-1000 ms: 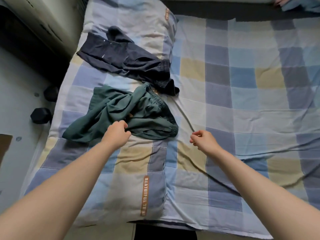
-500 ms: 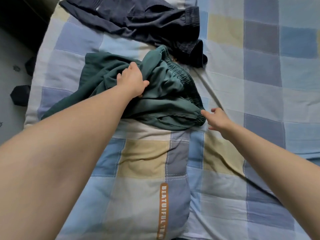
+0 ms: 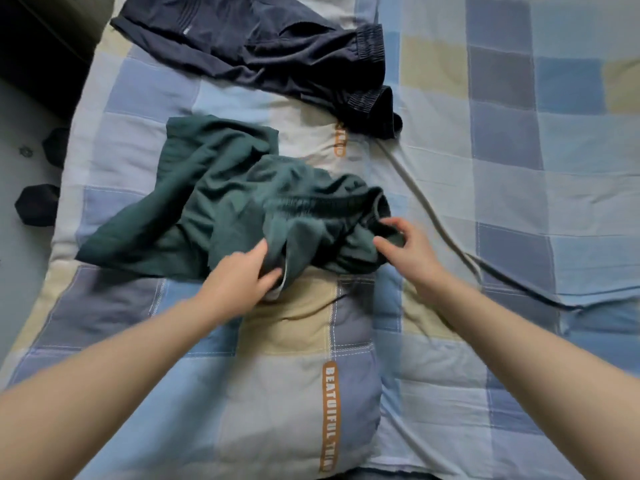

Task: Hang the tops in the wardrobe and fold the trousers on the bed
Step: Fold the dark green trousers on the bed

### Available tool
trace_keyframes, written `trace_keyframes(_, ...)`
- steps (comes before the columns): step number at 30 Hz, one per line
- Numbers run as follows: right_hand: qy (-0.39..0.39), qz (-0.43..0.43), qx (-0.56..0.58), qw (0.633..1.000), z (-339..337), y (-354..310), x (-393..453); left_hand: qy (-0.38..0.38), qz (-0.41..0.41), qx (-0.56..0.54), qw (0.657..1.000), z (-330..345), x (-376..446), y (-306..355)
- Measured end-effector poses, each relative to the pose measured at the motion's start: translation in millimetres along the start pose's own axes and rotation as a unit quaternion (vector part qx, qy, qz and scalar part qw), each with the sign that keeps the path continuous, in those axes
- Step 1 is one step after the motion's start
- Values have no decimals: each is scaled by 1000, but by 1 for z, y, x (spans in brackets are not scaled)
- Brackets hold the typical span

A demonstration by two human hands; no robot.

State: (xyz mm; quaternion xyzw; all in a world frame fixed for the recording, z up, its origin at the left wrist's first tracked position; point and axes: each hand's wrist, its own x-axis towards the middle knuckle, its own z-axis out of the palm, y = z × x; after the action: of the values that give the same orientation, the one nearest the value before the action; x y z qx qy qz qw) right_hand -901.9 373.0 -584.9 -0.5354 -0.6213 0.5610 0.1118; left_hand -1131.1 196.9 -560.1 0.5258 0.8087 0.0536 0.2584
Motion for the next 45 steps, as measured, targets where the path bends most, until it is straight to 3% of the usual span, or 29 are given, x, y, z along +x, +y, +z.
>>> trace_keyframes(2,-34,-106,-122,986,-3,2,-34,-27,37,81,996,11,-41,-2)
trace_keyframes(6,-123,-167,-259,943,-18,16,-103,-71,69,107,989,22,-102,-7)
trace_keyframes(11,-139,-292,-397,859,-38,22,-176,-150,-131,14,980,23,-152,-8)
trace_keyframes(13,-129,-348,-433,821,-39,26,-197,-136,-221,-49,965,18,-156,-5)
trace_keyframes(15,-139,-385,-436,801,-39,27,-212,-118,-249,-87,957,11,-153,4)
trace_keyframes(17,-145,-413,-432,788,-37,27,-220,-97,-174,-15,980,4,-145,13)
trace_keyframes(19,-147,-429,-431,780,-34,24,-224,-82,-40,97,991,2,-131,17)
trace_keyframes(22,-146,-434,-443,771,-36,16,-224,-126,109,174,971,-1,-112,22)
trace_keyframes(25,-146,-438,-464,756,-46,9,-223,-242,128,242,931,-7,-115,25)
trace_keyframes(29,-161,-438,-494,734,-67,-13,-232,-274,156,286,905,-27,-149,21)
trace_keyframes(32,-170,-438,-514,718,-86,-46,-247,-262,168,259,915,-61,-178,27)
trace_keyframes(35,-173,-420,-553,698,-111,-88,-266,-177,237,219,930,-110,-197,39)
trace_keyframes(37,-164,-393,-574,699,-132,-119,-278,-135,284,253,915,-153,-205,49)
trace_keyframes(41,-138,-396,-605,677,-175,-180,-300,-195,299,365,860,-229,-208,75)
trace_keyframes(45,-124,-405,-629,652,-215,-233,-330,-170,295,460,820,-302,-201,111)
